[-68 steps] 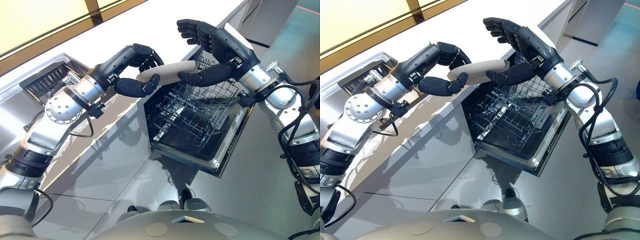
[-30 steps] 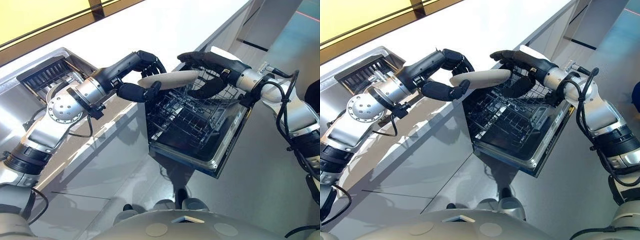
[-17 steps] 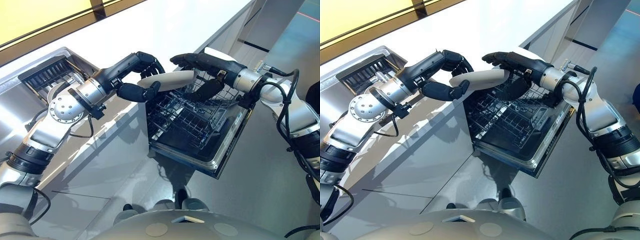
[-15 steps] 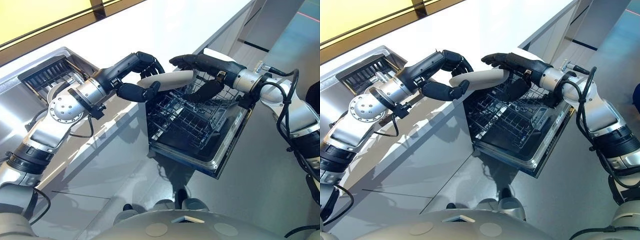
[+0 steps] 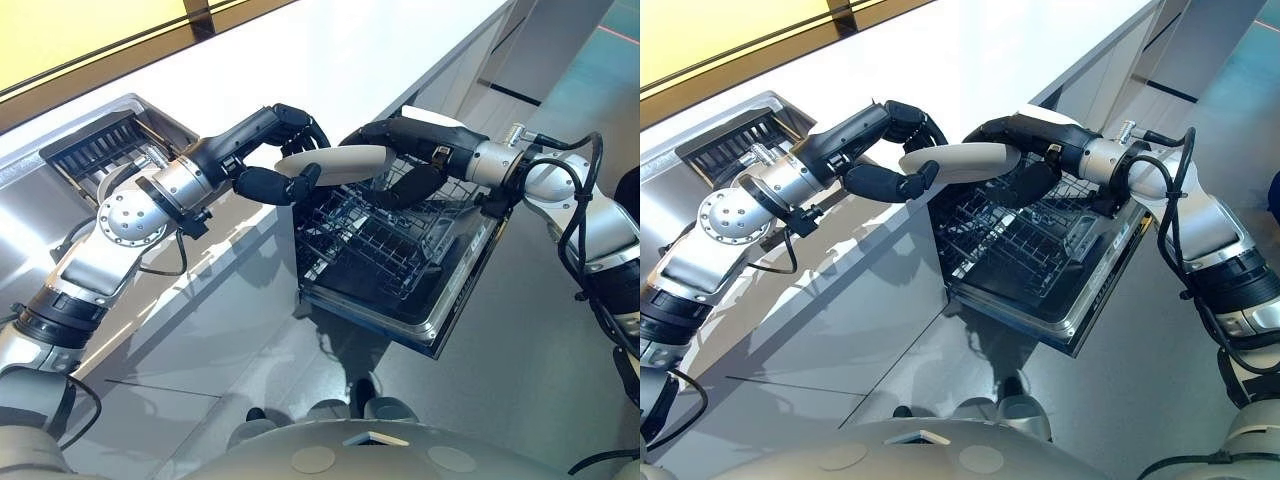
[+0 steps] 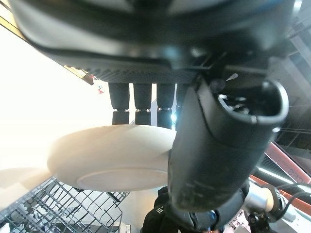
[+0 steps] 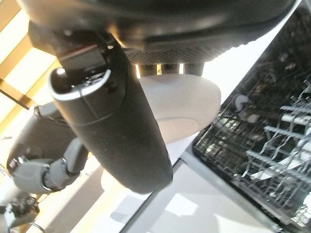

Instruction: Pick up plates and place into dishwasher.

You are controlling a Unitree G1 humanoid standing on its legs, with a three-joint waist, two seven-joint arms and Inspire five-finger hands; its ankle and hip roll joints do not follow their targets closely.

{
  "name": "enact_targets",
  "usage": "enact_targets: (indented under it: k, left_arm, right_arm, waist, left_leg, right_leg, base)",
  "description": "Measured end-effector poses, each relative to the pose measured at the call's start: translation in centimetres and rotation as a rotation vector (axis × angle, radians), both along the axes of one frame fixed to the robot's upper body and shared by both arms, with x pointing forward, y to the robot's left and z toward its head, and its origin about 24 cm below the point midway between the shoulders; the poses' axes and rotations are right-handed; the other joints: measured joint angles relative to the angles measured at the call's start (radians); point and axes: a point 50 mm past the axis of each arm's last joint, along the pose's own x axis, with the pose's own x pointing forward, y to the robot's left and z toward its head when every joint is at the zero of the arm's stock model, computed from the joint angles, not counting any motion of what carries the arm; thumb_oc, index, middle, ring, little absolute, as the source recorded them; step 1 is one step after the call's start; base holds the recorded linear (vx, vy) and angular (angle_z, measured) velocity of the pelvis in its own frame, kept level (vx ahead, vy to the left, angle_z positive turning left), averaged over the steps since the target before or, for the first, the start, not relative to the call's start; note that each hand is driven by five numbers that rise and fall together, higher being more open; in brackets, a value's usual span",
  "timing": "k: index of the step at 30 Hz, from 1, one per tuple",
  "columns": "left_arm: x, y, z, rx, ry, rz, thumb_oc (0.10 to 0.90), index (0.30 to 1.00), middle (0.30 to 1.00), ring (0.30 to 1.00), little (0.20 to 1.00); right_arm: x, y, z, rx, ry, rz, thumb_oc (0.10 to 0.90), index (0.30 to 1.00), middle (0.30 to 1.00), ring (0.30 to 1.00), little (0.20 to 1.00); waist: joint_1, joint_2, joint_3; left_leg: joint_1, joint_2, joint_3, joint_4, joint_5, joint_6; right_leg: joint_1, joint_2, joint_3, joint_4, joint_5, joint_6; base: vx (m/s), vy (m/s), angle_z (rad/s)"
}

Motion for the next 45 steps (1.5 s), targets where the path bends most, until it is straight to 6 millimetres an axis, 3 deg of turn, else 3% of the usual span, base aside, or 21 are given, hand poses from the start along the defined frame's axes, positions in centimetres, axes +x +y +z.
enact_targets:
  k: [6,19,20,21,22,30,33,38,41,45]
  left_arm:
    - [1.0,0.1,-1.6,-0.104,0.087,0.033,0.1,0.3,0.3,0.3,0.2]
    - [1.2,0.1,-1.9,-0.155,0.118,0.057,0.1,0.3,0.3,0.3,0.2]
    - [1.2,0.1,-1.8,-0.174,0.124,0.06,0.237,0.418,0.418,0.418,0.337]
    - [1.3,0.1,-1.8,-0.182,0.125,0.062,0.449,0.599,0.599,0.599,0.549]
    - [1.3,0.2,-1.8,-0.197,0.125,0.07,0.8,0.9,0.9,0.9,0.9]
    - [2.0,1.0,-1.1,-0.466,0.116,0.143,0.8,0.9,0.9,0.9,0.9]
    - [2.9,4.5,-1.3,-0.55,0.109,0.334,0.8,0.9,0.9,0.9,0.9]
    - [3.0,10.0,-1.5,-0.671,0.075,0.581,0.8,0.9,0.9,0.9,0.9]
    - [2.5,11.3,-0.9,-0.697,0.044,0.614,0.8,0.9,0.9,0.9,0.9]
    - [2.2,12.1,-0.2,-0.687,0.015,0.63,0.8,0.9,0.9,0.9,0.9]
  right_arm:
    - [0.4,0.1,-0.5,0.017,-0.003,-0.025,0.1,0.3,0.3,0.3,0.2]
    - [0.6,0.3,-0.5,0.043,-0.027,-0.056,0.1,0.3,0.3,0.3,0.2]
    - [0.6,0.3,-0.5,0.062,-0.021,-0.058,0.1,0.3,0.3,0.3,0.2]
    - [0.6,0.3,-0.5,0.075,-0.016,-0.06,0.1,0.3,0.3,0.3,0.2]
    - [0.7,0.2,-0.6,0.104,-0.004,-0.066,0.1,0.3,0.3,0.3,0.2]
    - [1.6,0.6,-0.6,0.451,0.065,-0.126,0.1,0.3,0.3,0.3,0.2]
    - [1.7,-1.0,1.2,0.543,-0.004,-0.188,0.1,0.3,0.3,0.3,0.2]
    - [1.1,-5.8,3.8,0.716,-0.172,-0.388,0.1,0.3,0.3,0.3,0.2]
    - [0.5,-7.9,3.0,0.749,-0.19,-0.486,0.1,0.3,0.3,0.3,0.2]
    - [0.0,-9.8,-0.4,0.7,-0.132,-0.614,0.1,0.3,0.3,0.3,0.2]
  waist:
    - [0.015,0.001,-0.001]
    - [0.021,0.001,-0.001]
    - [0.021,0.001,-0.001]
    - [0.022,0.001,-0.001]
    - [0.024,0.001,-0.001]
    - [0.024,0.001,-0.001]
    - [0.022,0.004,-0.002]
    - [0.024,0.004,-0.002]
    - [0.024,0.004,-0.002]
    - [0.018,0.004,-0.002]
  left_leg:
    - [0.001,0.0,-0.012,0.0,0.0,0.0]
    - [-0.009,0.0,-0.055,0.0,0.009,0.0]
    - [-0.011,0.0,-0.058,0.0,0.01,0.0]
    - [-0.011,0.0,-0.061,0.0,0.011,0.0]
    - [-0.013,0.0,-0.064,0.0,0.013,0.0]
    - [-0.018,0.0,-0.073,0.0,0.015,0.001]
    - [-0.019,0.0,-0.073,0.0,0.015,0.001]
    - [-0.024,0.0,-0.073,0.0,0.015,0.001]
    - [-0.026,0.0,-0.074,0.0,0.015,0.001]
    - [-0.028,0.0,-0.075,-0.002,0.015,0.001]
  right_leg:
    - [0.004,0.0,-0.002,-0.001,0.0,-0.001]
    - [0.016,-0.001,-0.033,-0.002,0.0,-0.001]
    - [0.016,-0.001,-0.035,-0.002,0.0,-0.001]
    - [0.016,-0.001,-0.035,-0.002,0.0,-0.001]
    - [0.017,-0.001,-0.036,-0.002,0.0,-0.001]
    - [0.016,-0.001,-0.041,-0.002,0.0,-0.002]
    - [0.015,-0.001,-0.041,-0.003,0.0,-0.002]
    - [0.012,-0.001,-0.043,-0.003,0.0,-0.002]
    - [0.012,-0.001,-0.047,-0.003,0.0,-0.002]
    - [0.012,-0.002,-0.048,-0.003,-0.001,-0.002]
  base:
    - [0.01,0.003,0.01]
    - [0.01,-0.007,0.07]
    - [0.01,-0.017,0.08]
    - [0.02,-0.022,0.08]
    - [0.02,-0.021,0.06]
    - [0.02,-0.01,0.02]
    - [0.02,-0.017,0.0]
    - [0.01,-0.009,0.02]
    - [0.01,-0.007,0.01]
    - [0.01,-0.003,0.01]
